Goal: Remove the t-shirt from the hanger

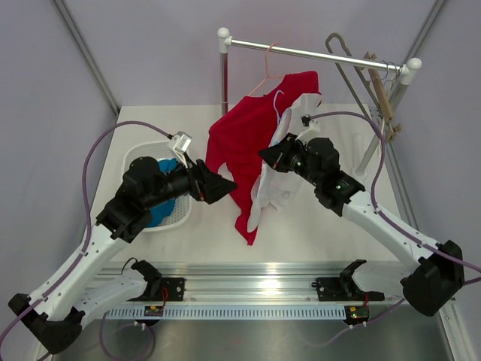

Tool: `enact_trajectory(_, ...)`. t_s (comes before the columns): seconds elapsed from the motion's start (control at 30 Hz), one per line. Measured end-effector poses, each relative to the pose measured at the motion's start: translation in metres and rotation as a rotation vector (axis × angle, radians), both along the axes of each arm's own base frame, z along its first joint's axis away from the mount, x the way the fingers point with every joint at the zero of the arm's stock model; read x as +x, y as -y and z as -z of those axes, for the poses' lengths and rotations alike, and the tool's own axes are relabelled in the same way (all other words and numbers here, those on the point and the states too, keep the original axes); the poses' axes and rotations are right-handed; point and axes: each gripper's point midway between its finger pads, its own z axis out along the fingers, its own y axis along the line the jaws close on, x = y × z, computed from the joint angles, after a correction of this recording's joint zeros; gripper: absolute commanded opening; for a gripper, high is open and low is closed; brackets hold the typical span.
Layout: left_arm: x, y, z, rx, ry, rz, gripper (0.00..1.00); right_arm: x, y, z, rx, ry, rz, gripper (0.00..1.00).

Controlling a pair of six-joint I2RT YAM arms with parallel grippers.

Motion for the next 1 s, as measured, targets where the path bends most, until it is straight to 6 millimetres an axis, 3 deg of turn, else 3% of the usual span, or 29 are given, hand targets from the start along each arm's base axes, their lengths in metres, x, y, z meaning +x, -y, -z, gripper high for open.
enact_trajectory(0.1,0.003,0.013,-0.005,0.000,-0.010,0.019,0.85,-0.021,0.011,0.000,0.001,-0.002,-0.017,0.00)
enact_trajectory(0.33,0.001,0.068,-0.014,0.026,-0.003,0.086,0.84,-0.069,0.028,-0.028,0.062,0.067,-0.074,0.00)
enact_trajectory(0.47,0.013,0.092,-0.013,0.058,0.006,0.069,0.83,-0.092,0.024,-0.018,0.053,0.043,-0.135,0.00)
enact_trajectory(0.67,0.041,0.116,-0.012,0.098,0.022,0.020,0.78,-0.110,0.025,0.005,0.021,-0.011,-0.180,0.00)
enact_trajectory(0.8,0.054,0.129,-0.004,0.123,0.020,0.012,0.73,-0.118,0.027,0.003,0.028,-0.005,-0.196,0.00)
enact_trajectory(1.0,0.061,0.144,0.013,0.156,-0.002,0.025,0.52,-0.129,0.025,0.000,0.037,-0.005,-0.228,0.00)
